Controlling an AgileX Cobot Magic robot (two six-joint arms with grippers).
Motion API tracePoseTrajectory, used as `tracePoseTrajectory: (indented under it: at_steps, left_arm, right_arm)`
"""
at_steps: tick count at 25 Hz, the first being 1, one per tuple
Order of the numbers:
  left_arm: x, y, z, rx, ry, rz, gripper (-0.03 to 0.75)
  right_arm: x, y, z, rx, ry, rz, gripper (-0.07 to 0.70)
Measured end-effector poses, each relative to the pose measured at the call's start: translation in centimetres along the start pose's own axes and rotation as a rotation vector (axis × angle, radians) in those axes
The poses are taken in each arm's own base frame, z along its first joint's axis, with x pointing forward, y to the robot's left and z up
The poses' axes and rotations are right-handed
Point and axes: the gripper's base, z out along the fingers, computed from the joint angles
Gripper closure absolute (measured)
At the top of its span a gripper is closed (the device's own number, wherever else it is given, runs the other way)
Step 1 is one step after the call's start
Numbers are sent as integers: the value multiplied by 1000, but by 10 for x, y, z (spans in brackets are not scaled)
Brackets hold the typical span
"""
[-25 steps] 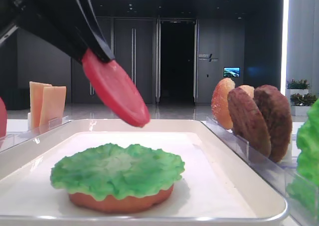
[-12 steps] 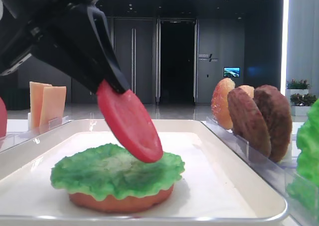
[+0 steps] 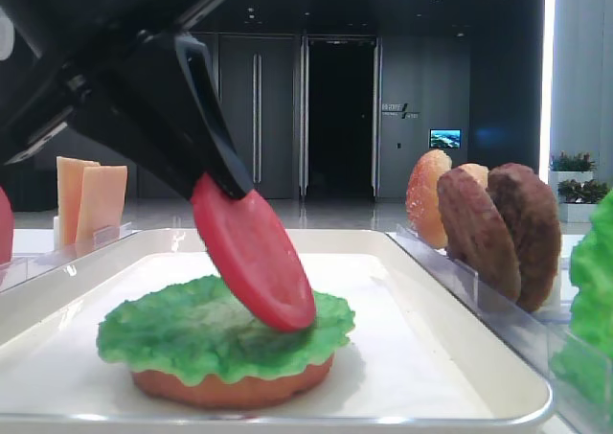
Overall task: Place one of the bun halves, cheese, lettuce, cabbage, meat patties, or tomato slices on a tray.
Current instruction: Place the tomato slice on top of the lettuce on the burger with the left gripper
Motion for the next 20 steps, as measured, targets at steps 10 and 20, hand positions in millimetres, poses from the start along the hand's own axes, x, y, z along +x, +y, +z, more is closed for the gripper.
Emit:
tracePoseTrajectory:
  at_steps: [10,20]
  left_arm:
    - [0,1,0,-12,2,20,655]
    - [0,3,0,-37,6,51,350]
  right_arm:
    - [0,0,0,0,0,0,171]
    - [0,0,0,0,0,0,171]
